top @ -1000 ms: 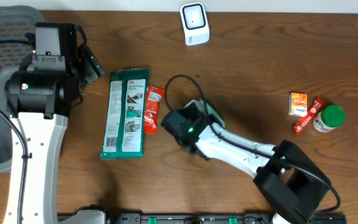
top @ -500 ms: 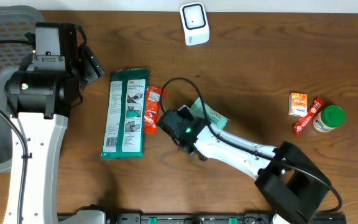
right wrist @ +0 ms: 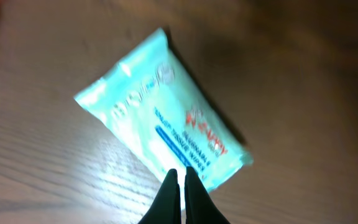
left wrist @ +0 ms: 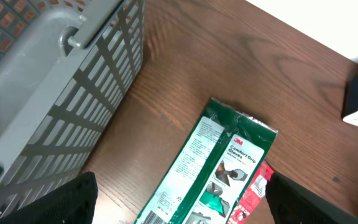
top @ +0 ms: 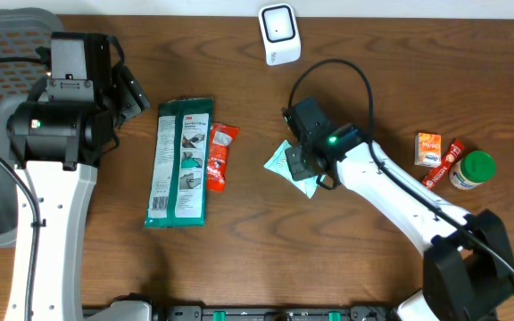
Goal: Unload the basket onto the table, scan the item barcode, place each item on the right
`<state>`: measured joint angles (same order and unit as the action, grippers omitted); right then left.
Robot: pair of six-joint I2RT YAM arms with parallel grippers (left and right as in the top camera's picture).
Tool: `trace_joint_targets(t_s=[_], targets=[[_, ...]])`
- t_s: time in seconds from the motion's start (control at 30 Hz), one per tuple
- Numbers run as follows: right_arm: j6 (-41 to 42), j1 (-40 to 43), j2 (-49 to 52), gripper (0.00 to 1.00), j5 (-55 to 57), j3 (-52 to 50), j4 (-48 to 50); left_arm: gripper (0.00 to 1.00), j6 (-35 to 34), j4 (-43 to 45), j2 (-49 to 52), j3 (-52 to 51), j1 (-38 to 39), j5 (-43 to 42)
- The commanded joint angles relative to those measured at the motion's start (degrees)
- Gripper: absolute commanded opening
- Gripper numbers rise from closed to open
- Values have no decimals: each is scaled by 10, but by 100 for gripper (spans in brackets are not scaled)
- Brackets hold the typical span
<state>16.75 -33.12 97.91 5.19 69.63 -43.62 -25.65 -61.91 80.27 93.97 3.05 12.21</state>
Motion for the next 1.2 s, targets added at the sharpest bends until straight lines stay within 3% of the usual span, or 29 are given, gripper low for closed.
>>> trace_joint_targets(t_s=[0.0,0.3,0.47,0.73,1.17], targets=[[21,-4,29,1,-41,-39,15,87,1,-2,2,9,-2,7],[43,-18,55,1,-42,-96,66,87,1,-2,2,9,-2,7],[0,-17,33,4,-77,-58,47,87,1,-2,2,9,-2,7],[-1,4,-17,9,-54,2,21,87,1,-2,2,9,-2,7],[0,14,29,9,-33,-61,26,87,1,-2,2,9,-2,7]])
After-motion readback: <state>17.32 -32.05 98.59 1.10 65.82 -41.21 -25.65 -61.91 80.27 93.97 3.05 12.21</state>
